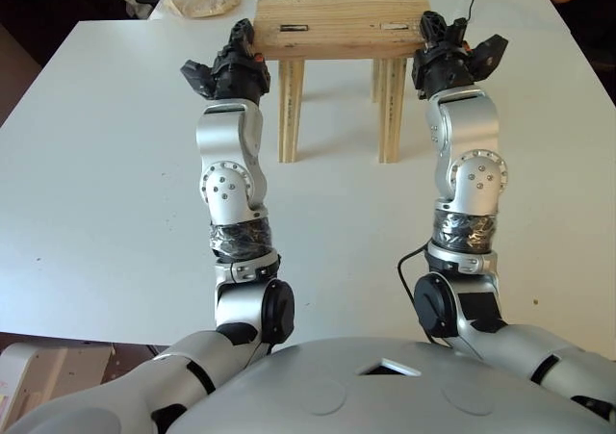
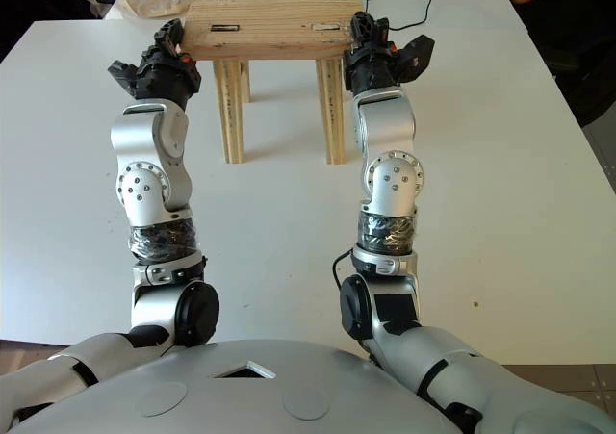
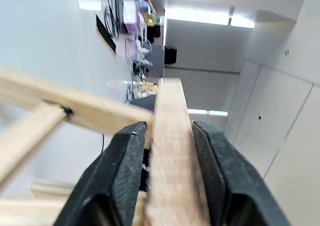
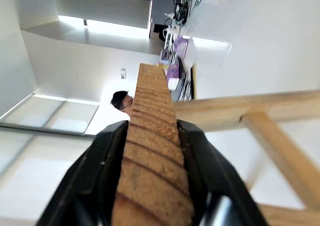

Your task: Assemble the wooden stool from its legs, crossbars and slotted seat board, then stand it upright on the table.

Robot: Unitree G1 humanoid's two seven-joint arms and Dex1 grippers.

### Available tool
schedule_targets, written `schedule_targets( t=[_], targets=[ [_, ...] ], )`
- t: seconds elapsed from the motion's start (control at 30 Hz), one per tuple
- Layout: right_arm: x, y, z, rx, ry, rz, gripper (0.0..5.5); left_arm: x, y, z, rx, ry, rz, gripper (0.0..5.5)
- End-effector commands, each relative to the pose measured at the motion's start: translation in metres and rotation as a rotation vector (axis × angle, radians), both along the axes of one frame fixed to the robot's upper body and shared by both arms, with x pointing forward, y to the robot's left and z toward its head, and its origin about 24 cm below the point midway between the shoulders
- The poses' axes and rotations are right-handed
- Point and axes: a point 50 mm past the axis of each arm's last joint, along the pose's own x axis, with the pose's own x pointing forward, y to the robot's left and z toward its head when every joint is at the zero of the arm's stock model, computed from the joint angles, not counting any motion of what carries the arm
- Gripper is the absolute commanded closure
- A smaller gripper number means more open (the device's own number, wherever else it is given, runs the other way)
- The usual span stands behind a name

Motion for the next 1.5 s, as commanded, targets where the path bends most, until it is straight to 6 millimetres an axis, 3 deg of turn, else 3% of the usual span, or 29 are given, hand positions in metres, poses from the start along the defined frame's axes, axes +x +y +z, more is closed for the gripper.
schedule_targets(
  t=[0.03,0.2,0.33,0.43,0.5,0.57,0.73,1.0,1.13,1.27,1.5],
  targets=[
    [-0.003,-0.009,-0.019,-0.024,0.059,-0.102,3.02,-0.004,0.007,0.001,0.055,-0.045,0.064,3.00],
    [-0.004,-0.025,0.017,-0.252,-0.130,-0.209,2.27,-0.005,0.030,0.021,0.365,-0.198,0.136,2.26],
    [-0.010,-0.035,0.045,-0.691,-0.249,-0.381,1.65,-0.005,0.062,0.021,0.691,-0.121,0.284,1.62],
    [-0.004,-0.057,0.027,-1.144,-0.038,-0.568,1.20,-0.005,0.076,0.008,1.130,0.060,0.400,1.17],
    [-0.004,-0.075,-0.002,-1.297,0.125,-0.653,1.01,-0.007,0.074,-0.015,1.449,0.187,0.422,0.86],
    [-0.007,-0.085,-0.030,-1.367,0.303,-0.688,1.01,-0.014,0.070,-0.039,1.596,0.298,0.449,0.48],
    [-0.016,-0.072,-0.059,-1.522,0.375,-0.656,1.01,-0.027,0.053,-0.061,1.697,0.373,0.483,0.46],
    [-0.007,-0.054,-0.097,-1.602,0.388,-0.538,1.01,-0.017,0.029,-0.097,1.721,0.364,0.355,0.46],
    [-0.002,-0.052,-0.103,-1.623,0.364,-0.523,1.21,-0.011,0.031,-0.106,1.720,0.356,0.316,0.67],
    [-0.002,-0.049,-0.112,-1.646,0.370,-0.512,1.84,-0.011,0.032,-0.122,1.684,0.405,0.276,1.24],
    [-0.006,-0.044,-0.132,-1.675,0.402,-0.458,1.88,-0.011,0.027,-0.141,1.621,0.434,0.157,1.24]
  ],
)
